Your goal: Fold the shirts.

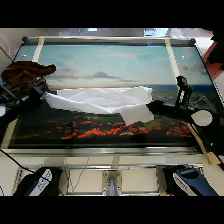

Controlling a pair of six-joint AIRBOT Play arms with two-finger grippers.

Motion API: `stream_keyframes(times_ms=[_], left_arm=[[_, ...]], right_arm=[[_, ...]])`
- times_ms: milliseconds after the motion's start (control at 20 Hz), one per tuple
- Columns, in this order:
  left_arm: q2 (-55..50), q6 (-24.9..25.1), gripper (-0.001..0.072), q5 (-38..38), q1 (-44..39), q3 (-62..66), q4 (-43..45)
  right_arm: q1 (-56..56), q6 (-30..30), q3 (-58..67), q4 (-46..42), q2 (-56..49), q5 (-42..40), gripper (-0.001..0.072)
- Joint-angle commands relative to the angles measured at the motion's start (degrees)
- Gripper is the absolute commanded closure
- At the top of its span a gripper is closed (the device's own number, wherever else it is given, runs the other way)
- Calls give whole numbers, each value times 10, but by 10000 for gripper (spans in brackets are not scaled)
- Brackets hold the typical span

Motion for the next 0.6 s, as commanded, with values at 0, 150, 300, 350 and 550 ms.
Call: stream_keyframes(times_ms=[0, 150, 300, 350, 550], left_arm=[[-54, -29, 697, 53, -52, 62, 86], [-130, -84, 697, 24, -54, 156, 193], [-195, -92, 697, -44, -70, 226, 278], [-209, -92, 697, -48, -85, 234, 306], [-259, -106, 697, -48, -153, 236, 412]], right_arm=[[-5, 0, 68, -65, -70, -39, 687], [-43, 0, 116, -64, -146, -67, 686], [-69, -3, 162, -65, -222, -83, 686], [-70, -11, 175, -65, -248, -84, 686], [-69, -31, 201, -57, -341, -95, 686]])
